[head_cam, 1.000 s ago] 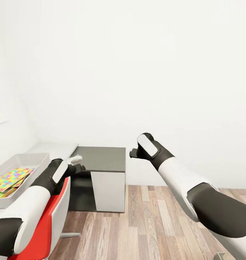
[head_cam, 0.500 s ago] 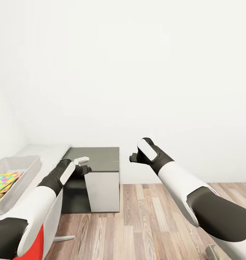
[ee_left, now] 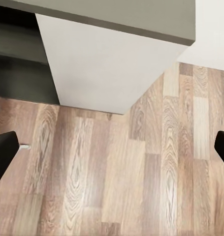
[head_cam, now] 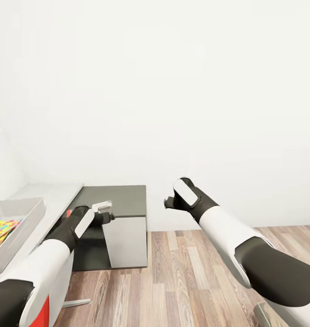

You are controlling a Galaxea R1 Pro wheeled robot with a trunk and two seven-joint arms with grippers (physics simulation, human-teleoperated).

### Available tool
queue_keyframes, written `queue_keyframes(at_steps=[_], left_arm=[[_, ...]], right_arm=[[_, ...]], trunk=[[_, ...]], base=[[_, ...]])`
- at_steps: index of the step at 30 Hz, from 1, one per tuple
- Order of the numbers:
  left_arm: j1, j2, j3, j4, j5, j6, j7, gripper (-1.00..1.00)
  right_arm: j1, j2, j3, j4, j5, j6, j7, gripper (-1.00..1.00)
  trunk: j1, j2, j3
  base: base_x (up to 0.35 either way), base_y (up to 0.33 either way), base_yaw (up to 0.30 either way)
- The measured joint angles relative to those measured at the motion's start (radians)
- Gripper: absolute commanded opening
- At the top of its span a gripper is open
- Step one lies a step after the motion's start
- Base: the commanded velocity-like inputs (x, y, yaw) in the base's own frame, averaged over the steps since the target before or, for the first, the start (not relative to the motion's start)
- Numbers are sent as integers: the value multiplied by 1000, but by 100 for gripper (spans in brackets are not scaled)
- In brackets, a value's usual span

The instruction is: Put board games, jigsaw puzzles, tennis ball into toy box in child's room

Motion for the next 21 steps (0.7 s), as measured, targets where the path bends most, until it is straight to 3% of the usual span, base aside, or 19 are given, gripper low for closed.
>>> queue_keyframes(at_steps=[5,10,12,13,17,21], left_arm=[[43,-3,-1,25,2,-58,7,100],[66,-7,-5,145,0,-137,9,100],[72,-27,-30,269,0,-239,10,100],[73,-49,-58,332,1,-294,10,100],[79,-84,-122,399,0,-358,11,100],[117,-98,-148,418,-1,-390,12,100]], right_arm=[[54,0,11,35,4,-38,0,100],[141,0,65,46,45,-122,0,100],[226,0,105,51,97,-210,40,100],[274,0,117,60,133,-260,97,100],[358,0,126,111,220,-361,225,100],[398,0,129,197,280,-469,297,100]], trunk=[[0,0,0],[0,0,0],[0,0,0],[0,0,0],[0,0,0],[0,0,0]], base=[[-14,9,-1],[-3,2,0],[0,0,0],[0,0,0],[0,0,0],[0,0,0]])
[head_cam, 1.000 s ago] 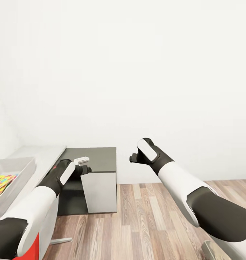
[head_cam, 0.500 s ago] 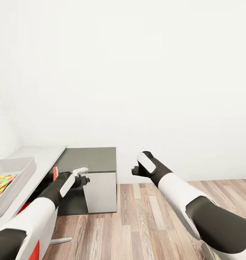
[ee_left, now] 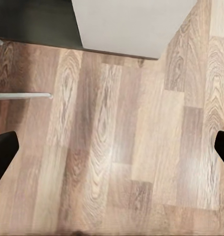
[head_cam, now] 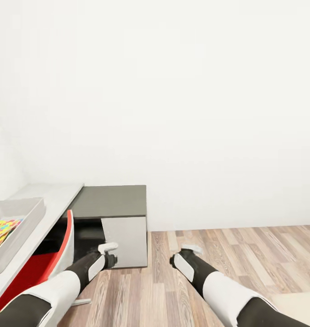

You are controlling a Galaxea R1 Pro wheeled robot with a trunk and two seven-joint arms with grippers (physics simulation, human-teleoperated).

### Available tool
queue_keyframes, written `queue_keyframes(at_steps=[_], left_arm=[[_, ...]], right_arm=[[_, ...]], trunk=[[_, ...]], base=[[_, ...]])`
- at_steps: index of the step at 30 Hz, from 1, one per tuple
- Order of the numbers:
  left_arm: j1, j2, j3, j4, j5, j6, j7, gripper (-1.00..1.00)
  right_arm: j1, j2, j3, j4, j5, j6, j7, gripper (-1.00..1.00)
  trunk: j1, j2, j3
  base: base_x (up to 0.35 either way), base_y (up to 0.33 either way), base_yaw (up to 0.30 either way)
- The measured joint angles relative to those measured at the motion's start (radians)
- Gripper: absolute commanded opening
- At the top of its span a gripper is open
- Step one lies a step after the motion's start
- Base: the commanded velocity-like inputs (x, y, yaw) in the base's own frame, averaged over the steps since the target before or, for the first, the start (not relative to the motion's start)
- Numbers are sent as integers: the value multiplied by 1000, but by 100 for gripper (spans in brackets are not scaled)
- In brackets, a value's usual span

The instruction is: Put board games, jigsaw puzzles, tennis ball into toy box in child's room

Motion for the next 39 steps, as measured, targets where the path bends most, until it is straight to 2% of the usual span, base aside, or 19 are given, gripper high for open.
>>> queue_keyframes(at_steps=[4,8,11,16,20,23,26,28,31,36,39], left_arm=[[32,-8,-7,5,0,-31,0,100],[75,-11,-10,8,-5,-52,1,100],[113,-11,-10,11,-28,-89,1,100],[138,-12,-10,50,-71,-136,1,100],[152,-10,-10,133,-85,-219,2,100],[200,-9,-11,169,-89,-293,3,100],[252,-8,-12,176,-91,-339,4,100],[286,-7,-12,177,-96,-364,5,100],[334,-4,-13,178,-124,-415,5,100],[384,-1,-13,187,-182,-475,5,100],[401,1,-13,187,-191,-482,5,100]], right_arm=[[18,0,1,76,17,-84,25,100],[45,0,2,103,22,-133,32,100],[79,0,3,110,22,-175,34,100],[113,0,3,112,22,-220,35,100],[157,0,3,112,22,-280,35,100],[198,0,2,112,27,-335,34,100],[230,0,2,111,30,-368,34,100],[249,0,2,112,33,-379,33,100],[275,0,2,112,44,-387,33,100],[290,0,1,112,64,-390,33,100],[291,0,2,112,65,-391,33,100]], trunk=[[0,0,0],[0,0,0],[0,0,0],[0,0,0],[0,0,0],[0,0,0],[0,0,0],[0,0,0],[0,0,0],[0,0,0],[0,0,0]], base=[[0,0,0],[0,0,0],[0,0,0],[0,0,0],[0,0,0],[0,0,0],[0,0,0],[0,0,0],[0,0,0],[0,0,0],[0,0,0]])
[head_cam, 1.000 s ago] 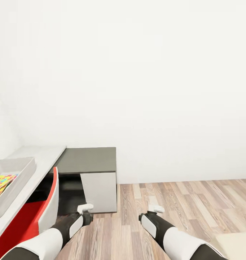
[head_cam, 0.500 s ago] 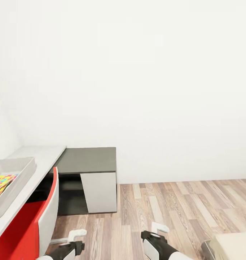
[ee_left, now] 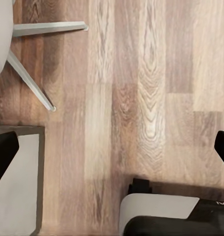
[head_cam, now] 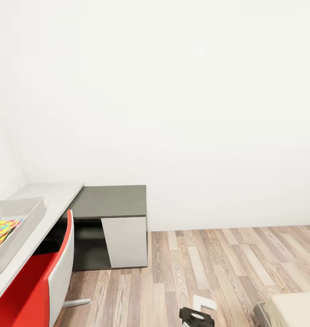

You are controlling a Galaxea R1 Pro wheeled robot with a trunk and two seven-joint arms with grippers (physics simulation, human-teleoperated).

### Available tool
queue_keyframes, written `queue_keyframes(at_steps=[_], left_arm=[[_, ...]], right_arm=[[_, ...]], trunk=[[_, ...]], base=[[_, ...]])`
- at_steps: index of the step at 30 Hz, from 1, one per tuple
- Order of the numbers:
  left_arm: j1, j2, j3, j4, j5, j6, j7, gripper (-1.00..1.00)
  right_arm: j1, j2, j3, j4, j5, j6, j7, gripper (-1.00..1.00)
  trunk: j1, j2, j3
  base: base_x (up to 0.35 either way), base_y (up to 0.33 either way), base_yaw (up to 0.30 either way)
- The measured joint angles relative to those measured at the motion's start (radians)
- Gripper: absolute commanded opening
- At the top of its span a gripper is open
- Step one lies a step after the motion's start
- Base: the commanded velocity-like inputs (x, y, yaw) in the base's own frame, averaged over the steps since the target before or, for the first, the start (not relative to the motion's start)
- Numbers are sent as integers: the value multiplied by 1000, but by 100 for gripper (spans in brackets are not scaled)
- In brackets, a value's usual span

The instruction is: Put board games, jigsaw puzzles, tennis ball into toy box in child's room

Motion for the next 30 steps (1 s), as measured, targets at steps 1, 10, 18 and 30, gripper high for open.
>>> queue_keyframes(at_steps=[1,10,18,30], left_arm=[[6,0,0,0,-2,-2,0,100],[37,3,0,1,-6,-9,0,100],[56,3,-1,1,-7,-19,-1,100],[122,4,0,5,-4,-34,-1,100]], right_arm=[[0,0,0,0,0,0,0,100],[2,0,0,8,-2,-45,-2,100],[2,0,1,61,-5,-62,-2,100],[103,0,-5,75,-5,-106,-2,100]], trunk=[[0,0,0],[0,0,0],[0,0,0],[0,0,0]], base=[[0,0,0],[0,0,0],[0,0,0],[0,0,0]])
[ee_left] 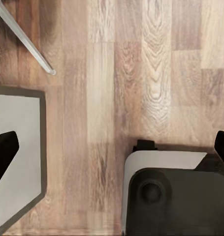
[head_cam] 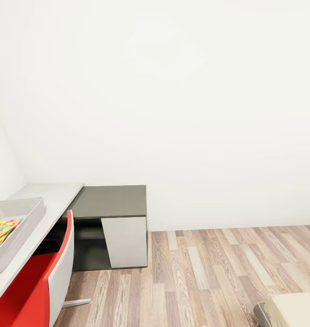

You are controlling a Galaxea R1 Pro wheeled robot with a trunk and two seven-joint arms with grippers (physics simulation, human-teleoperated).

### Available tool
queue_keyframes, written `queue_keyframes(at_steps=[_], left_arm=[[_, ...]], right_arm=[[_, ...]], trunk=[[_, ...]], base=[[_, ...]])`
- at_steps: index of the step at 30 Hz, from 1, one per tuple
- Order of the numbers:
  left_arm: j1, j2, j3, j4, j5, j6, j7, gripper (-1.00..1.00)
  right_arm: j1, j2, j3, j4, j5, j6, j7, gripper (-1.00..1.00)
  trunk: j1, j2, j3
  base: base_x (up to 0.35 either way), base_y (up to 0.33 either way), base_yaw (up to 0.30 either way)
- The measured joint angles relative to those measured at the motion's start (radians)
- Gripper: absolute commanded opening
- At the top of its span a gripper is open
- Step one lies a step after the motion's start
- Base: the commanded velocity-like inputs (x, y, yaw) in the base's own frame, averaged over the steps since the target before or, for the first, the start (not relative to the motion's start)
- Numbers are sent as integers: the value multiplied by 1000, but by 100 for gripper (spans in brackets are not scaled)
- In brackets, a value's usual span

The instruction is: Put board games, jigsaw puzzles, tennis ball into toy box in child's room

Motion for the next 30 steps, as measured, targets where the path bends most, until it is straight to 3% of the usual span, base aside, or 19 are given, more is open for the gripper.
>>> queue_keyframes(at_steps=[5,12,20,30], left_arm=[[35,0,0,0,3,0,0,100],[77,-1,0,1,5,2,0,100],[85,0,0,0,3,0,0,100],[86,1,-1,0,3,2,0,100]], right_arm=[[43,0,2,0,-5,-1,0,100],[56,-9,2,11,-11,-33,0,100],[57,-11,1,35,-5,-62,0,100],[57,-33,0,60,-8,-55,1,100]], trunk=[[0,0,0],[0,0,0],[0,0,0],[0,0,-9]], base=[[0,0,0],[0,0,0],[0,0,0],[0,0,0]])
